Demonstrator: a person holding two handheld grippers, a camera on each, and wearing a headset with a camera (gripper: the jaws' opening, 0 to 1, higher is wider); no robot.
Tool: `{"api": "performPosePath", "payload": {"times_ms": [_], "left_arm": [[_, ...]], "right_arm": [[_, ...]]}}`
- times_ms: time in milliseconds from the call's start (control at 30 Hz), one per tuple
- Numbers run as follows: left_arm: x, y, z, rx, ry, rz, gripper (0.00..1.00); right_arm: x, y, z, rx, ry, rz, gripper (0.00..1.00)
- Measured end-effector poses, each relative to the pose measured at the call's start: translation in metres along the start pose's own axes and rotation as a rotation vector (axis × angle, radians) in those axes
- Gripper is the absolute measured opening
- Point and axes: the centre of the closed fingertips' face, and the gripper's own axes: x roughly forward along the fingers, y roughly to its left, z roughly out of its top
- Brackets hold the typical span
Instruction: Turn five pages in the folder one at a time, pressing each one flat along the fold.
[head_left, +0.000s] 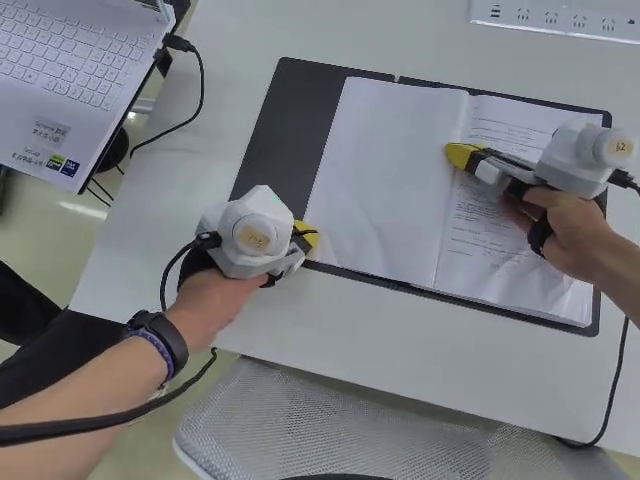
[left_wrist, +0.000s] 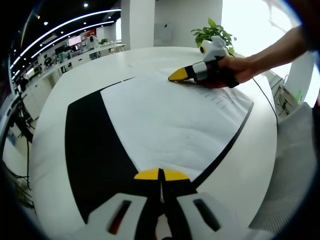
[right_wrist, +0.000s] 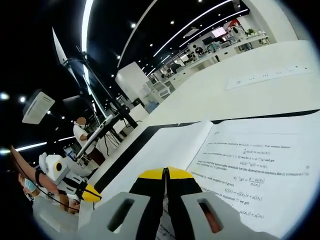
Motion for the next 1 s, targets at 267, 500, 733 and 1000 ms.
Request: {"api": "performPosePath", "payload": {"times_ms": [267,500,733,1000], "left_arm": [[0.0,0.001,0.0,-0.01,-0.01,0.0,0.0],[0.0,0.001,0.0,-0.019,-0.014,0.001,0.0],[0.0,0.0,0.0,-0.022,-0.017,-0.002,0.0],[0.0,0.001,-0.001,-0.026,-0.018,-0.002,0.0]], "right_arm": [[0.01,-0.017,0.014,0.003,-0.003,-0.039,0.0],[0.017,-0.034,0.028,0.061,-0.058,-0.077,0.0],[0.025,-0.049,0.038,0.083,-0.087,-0.107,0.0],[0.033,-0.06,0.048,0.091,-0.114,-0.143,0.0]]}}
